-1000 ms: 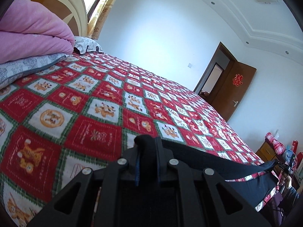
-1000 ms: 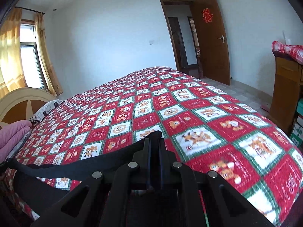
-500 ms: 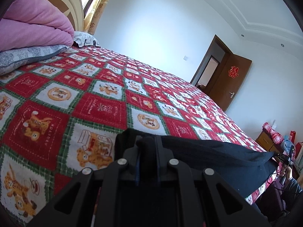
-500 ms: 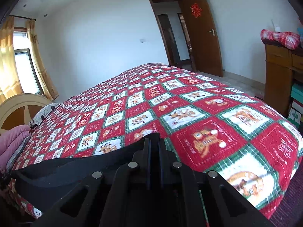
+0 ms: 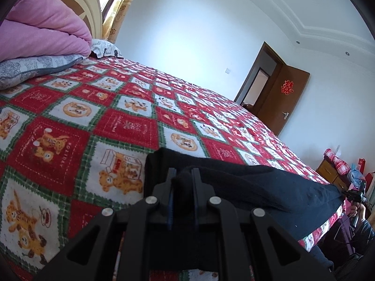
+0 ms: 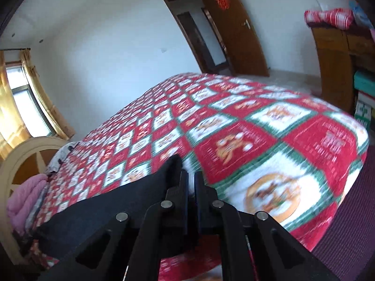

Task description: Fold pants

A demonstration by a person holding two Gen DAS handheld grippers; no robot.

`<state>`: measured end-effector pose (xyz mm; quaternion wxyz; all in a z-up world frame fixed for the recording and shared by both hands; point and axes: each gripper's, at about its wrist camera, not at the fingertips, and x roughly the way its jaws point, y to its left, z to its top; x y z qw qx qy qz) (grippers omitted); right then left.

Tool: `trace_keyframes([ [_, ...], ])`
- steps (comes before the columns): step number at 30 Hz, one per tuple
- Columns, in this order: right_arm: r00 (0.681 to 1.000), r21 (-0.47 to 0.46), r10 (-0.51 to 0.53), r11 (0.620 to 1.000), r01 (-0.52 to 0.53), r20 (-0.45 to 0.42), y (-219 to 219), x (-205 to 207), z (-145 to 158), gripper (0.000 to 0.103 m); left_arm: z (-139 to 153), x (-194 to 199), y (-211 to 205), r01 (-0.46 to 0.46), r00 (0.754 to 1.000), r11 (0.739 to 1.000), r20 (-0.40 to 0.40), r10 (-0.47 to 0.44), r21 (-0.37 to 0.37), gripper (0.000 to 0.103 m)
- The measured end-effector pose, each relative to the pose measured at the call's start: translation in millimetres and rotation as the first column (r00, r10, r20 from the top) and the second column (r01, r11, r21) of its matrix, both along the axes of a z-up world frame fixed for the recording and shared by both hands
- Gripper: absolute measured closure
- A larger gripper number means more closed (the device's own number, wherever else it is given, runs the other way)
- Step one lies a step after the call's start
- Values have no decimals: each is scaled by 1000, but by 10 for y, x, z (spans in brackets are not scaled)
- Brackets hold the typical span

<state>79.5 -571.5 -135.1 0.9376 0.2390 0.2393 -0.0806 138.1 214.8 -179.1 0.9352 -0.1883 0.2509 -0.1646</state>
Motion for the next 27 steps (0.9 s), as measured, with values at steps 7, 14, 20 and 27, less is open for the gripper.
trace_keyframes([
  [7,1000,176,28,984,-27,-1,111,-2,1,39,-25,-46,7,-4,1000,1000,-2,4,-8,90],
  [14,996,181,46,983,-32,-74,251,62,-77,48,-40,-49,7,-6,1000,1000,-3,6,-14,90],
  [20,991,149,8,989,12,-132,244,120,-119,73,-44,-47,4,-7,1000,1000,-3,7,-12,90],
  [27,994,136,-41,989,55,-102,157,7,56,73,-56,-42,11,-7,1000,1000,-8,7,-17,90],
])
